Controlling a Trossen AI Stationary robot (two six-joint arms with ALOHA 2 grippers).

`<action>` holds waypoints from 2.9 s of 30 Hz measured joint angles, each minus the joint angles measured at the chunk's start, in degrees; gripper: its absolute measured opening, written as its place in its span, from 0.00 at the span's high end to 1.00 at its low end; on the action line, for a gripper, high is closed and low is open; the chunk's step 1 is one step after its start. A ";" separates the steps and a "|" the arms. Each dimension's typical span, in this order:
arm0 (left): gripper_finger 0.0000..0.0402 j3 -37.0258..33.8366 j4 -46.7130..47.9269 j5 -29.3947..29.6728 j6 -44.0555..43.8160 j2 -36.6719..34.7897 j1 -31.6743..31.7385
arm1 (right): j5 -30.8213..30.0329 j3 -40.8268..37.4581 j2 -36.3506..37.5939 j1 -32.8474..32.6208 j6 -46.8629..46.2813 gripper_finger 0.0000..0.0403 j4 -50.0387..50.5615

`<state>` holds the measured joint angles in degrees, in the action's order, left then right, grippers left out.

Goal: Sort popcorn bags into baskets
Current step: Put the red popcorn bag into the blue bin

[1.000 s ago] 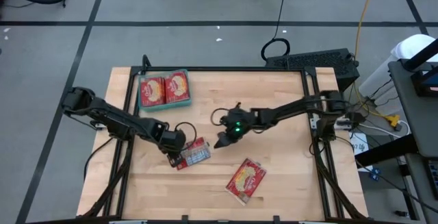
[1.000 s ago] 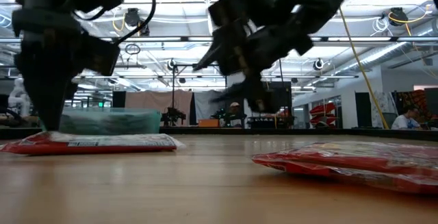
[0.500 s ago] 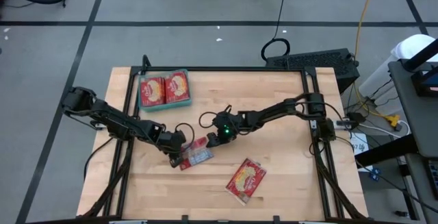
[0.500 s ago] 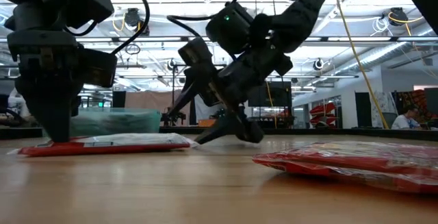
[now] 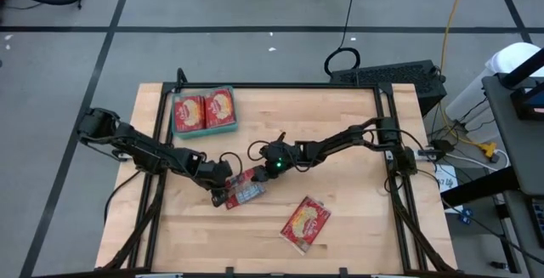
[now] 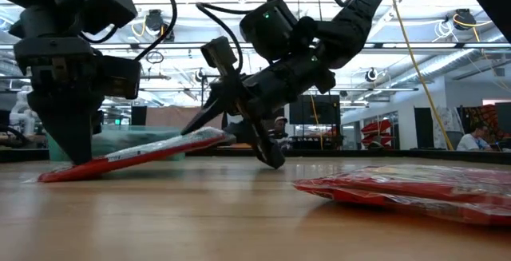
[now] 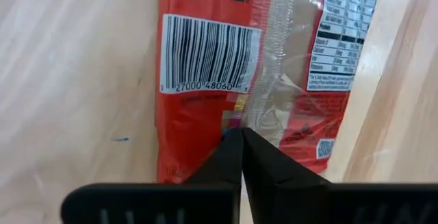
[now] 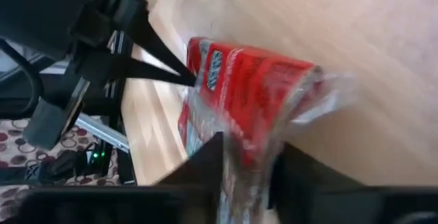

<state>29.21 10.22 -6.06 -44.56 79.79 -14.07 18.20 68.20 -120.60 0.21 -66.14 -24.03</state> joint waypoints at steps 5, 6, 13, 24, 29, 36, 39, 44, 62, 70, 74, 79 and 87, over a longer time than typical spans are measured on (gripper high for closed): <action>0.98 0.93 1.24 -8.50 -0.02 -1.00 3.68 | 5.85 -0.03 0.35 1.90 0.66 0.97 -0.68; 0.97 1.39 1.35 -10.74 -0.44 -1.45 4.56 | 7.50 -0.12 0.73 2.43 0.84 0.96 -0.04; 0.93 5.98 4.60 -14.78 -1.12 -10.88 9.95 | 17.39 -0.38 6.34 6.13 7.30 0.98 2.01; 0.91 9.79 6.30 -4.21 -2.57 -27.29 23.45 | 12.50 -0.44 25.19 11.08 41.61 0.98 22.43; 0.79 9.75 5.89 -6.80 -7.85 -29.22 31.33 | 3.22 -0.33 33.15 11.08 66.99 0.98 22.85; 0.58 9.75 -1.58 -12.47 -22.42 -29.22 39.69 | -10.30 -0.33 39.61 10.57 92.54 0.98 23.23; 0.51 9.75 -4.76 -15.74 -30.69 -29.24 43.02 | -17.91 -0.33 40.22 8.85 103.34 0.98 23.20; 0.43 9.75 -7.30 -20.84 -39.07 -29.24 46.80 | -22.85 -0.33 39.87 6.25 122.46 0.98 22.89; 0.49 9.75 -6.53 -14.37 -43.01 -29.19 42.05 | -38.40 -0.33 39.10 5.04 150.68 0.98 19.07; 0.45 9.79 -19.62 9.37 -44.12 -23.83 33.28 | -40.78 -0.33 35.62 6.17 150.63 0.98 13.46; 0.42 9.77 -21.17 14.06 -47.60 -19.60 31.37 | -43.74 -0.33 33.93 6.22 151.44 0.98 9.42; 0.43 9.77 -29.34 16.96 -49.21 -14.55 31.72 | -43.71 -0.35 32.24 6.19 151.37 0.98 10.53; 0.64 9.75 -39.09 17.24 -50.33 -9.38 32.84 | -43.61 -0.31 31.39 6.10 150.85 0.97 9.13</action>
<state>38.96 -28.87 11.18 -94.90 70.41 18.77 -25.41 67.90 -89.21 6.31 84.71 -14.90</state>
